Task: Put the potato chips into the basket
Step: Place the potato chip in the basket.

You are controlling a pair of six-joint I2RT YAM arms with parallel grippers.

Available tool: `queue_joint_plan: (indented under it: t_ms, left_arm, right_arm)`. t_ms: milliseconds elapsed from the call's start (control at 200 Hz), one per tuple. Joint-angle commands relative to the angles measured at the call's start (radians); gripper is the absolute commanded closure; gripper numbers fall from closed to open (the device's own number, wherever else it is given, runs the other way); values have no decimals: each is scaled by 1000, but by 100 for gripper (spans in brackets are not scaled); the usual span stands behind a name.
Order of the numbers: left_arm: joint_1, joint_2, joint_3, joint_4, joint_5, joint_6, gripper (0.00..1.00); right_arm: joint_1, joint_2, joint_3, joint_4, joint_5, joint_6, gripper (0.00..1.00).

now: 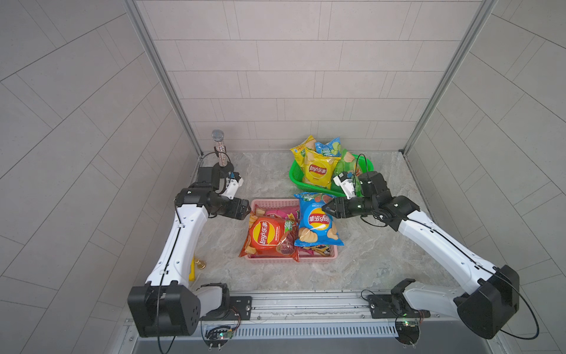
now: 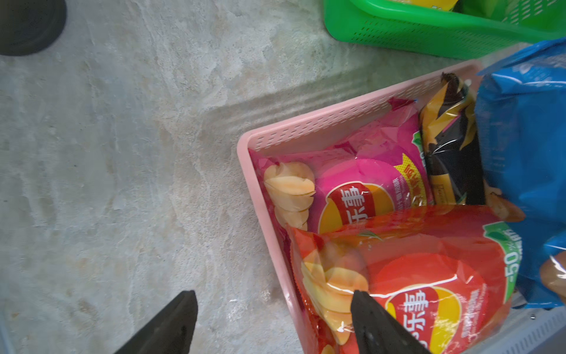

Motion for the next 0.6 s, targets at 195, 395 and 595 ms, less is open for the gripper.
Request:
queue_joint_plan:
  t_ms: [195, 395, 595]
  left_arm:
    - [6, -11, -104, 85, 92, -79, 14]
    - [4, -2, -110, 98, 77, -83, 14]
    - [5, -7, -112, 99, 71, -83, 14]
  right_arm:
    - [36, -19, -6, -13, 69, 15, 47]
    - [101, 32, -12, -23, 161, 6, 47]
    - [161, 75, -27, -32, 227, -5, 47]
